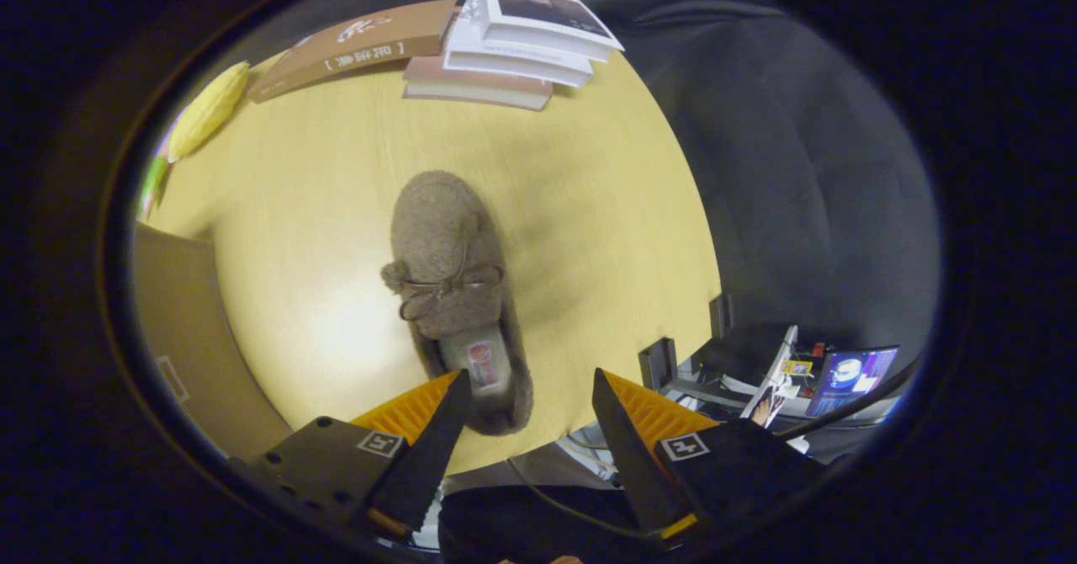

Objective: Open the storage box then place both shoes into the box .Put the left shoe in first, then the right shoe, with the right side of both shoes facing outward in a uniform manner.

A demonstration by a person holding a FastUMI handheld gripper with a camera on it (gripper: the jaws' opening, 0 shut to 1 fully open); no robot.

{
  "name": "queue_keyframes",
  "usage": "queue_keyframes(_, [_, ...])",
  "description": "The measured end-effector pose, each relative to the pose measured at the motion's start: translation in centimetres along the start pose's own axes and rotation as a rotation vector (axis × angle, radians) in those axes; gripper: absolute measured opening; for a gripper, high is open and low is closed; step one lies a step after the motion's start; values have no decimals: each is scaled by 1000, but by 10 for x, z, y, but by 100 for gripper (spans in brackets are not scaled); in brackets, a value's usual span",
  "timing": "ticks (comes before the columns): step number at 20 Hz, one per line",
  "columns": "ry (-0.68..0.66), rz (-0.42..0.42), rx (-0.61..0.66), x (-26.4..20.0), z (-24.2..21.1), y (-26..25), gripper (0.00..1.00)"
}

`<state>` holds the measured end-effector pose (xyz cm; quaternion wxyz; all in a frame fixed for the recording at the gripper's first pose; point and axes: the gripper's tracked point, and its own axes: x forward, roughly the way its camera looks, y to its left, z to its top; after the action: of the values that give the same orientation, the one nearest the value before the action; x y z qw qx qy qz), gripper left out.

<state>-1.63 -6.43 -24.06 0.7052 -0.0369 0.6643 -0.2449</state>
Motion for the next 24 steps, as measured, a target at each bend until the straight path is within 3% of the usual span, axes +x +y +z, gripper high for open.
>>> queue_keyframes(6, [-5, 47, -86, 47, 2, 6, 90])
queue_keyframes(16, [-30, 149, -103, 75, -2, 27, 12])
queue_keyframes(24, [-49, 129, -195, 72, -5, 30, 6])
